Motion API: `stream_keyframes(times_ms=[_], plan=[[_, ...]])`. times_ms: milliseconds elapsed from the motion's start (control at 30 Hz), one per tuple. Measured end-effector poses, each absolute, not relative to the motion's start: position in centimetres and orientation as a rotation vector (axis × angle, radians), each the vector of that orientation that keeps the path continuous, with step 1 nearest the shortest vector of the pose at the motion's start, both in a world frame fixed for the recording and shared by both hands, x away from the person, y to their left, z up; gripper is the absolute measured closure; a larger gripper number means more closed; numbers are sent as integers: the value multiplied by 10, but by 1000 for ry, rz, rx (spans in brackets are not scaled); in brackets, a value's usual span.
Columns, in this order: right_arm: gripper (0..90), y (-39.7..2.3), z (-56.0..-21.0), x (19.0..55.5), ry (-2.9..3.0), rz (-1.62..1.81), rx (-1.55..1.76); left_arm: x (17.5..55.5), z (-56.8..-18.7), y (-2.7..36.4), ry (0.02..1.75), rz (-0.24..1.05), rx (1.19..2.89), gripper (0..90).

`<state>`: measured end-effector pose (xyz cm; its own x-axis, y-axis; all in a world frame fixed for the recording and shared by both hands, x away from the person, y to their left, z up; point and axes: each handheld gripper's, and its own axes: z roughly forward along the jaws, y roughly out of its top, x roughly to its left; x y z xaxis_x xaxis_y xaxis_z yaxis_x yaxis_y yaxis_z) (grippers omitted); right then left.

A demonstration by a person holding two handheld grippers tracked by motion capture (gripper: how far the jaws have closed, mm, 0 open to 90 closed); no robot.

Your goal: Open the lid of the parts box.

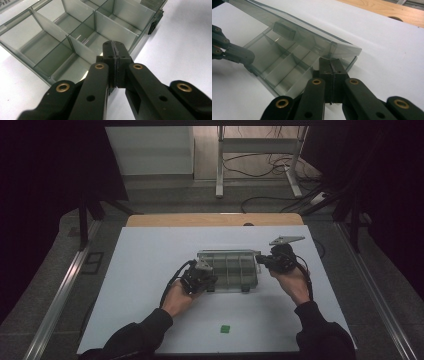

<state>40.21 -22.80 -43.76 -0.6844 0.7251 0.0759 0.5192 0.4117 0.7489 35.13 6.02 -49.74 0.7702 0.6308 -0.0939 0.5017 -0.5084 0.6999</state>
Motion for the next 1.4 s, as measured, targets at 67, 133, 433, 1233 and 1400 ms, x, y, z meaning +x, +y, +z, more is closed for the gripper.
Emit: stream_keyframes(times_ms=[67,133,433,1233,1400], plan=[[900,-227,-438,403,2408,1138,1086,351,-498,59,835,223,2216,893],[900,-227,-438,405,2407,1137,1082,351,-498,59,826,225,2225,894],[900,-224,-438,413,2400,1150,1095,351,-500,60,816,222,2211,891],[900,-223,-447,437,2367,1172,1132,351,-500,60,808,220,2213,892],[900,-221,-448,441,2358,1170,1136,351,-500,60,810,222,2217,892]])
